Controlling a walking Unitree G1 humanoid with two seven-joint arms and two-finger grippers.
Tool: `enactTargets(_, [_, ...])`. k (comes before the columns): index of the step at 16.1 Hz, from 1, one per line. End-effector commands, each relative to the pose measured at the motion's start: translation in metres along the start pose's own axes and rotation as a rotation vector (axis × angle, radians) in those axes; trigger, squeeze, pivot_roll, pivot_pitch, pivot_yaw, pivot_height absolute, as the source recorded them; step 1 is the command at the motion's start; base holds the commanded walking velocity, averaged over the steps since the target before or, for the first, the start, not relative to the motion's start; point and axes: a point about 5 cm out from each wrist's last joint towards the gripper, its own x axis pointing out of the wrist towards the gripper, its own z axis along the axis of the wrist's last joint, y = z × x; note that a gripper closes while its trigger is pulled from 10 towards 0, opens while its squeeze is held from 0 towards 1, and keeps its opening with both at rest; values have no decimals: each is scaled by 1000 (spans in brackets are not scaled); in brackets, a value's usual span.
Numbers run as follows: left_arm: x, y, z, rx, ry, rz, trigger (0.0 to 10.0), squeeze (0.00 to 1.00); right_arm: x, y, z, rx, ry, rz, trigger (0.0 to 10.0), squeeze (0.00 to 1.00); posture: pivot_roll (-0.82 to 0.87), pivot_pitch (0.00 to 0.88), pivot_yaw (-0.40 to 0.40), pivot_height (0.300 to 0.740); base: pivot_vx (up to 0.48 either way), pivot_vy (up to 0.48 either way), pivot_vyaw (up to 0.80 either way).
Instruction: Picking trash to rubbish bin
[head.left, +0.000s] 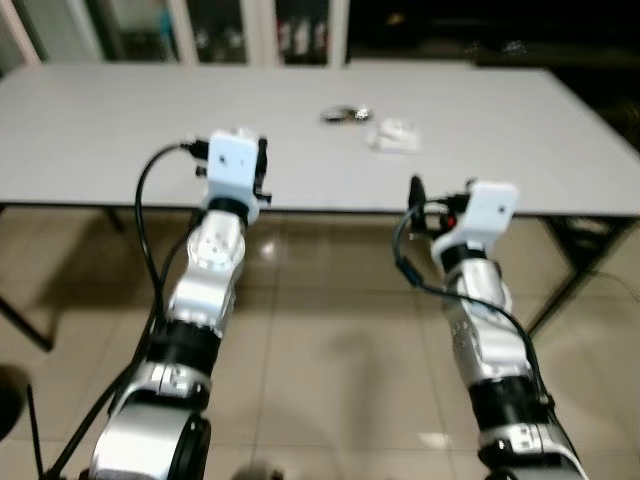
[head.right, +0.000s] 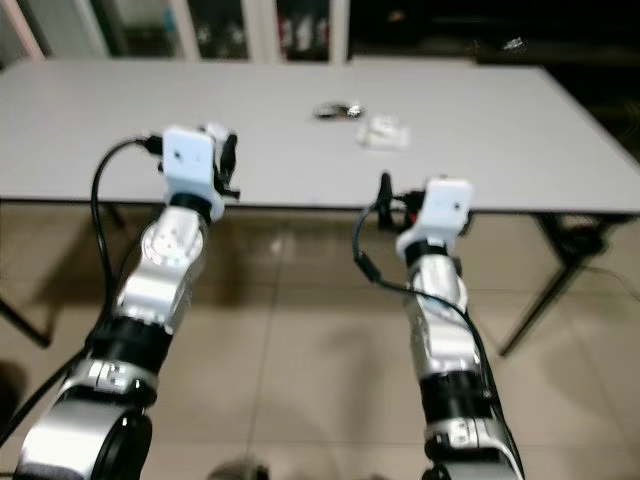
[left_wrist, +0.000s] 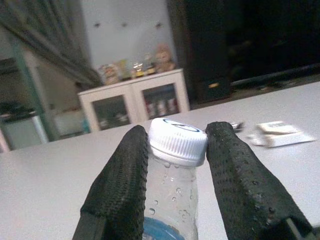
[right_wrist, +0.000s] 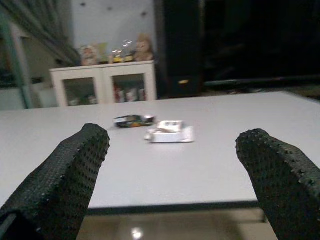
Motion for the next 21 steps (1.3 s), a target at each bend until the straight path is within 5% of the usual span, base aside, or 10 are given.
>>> enactTargets(1, [1, 4, 1, 11, -1, 4, 10000, 0, 2, 4, 4, 14, -14, 9, 10000, 0, -33, 12, -6, 740, -304, 0, 0])
enactTargets(21, [-2, 5, -10, -25, 50, 7, 10000, 0, -2, 7, -7, -17, 51, 49, 10000, 0, -27, 35, -15, 740, -61, 0, 76])
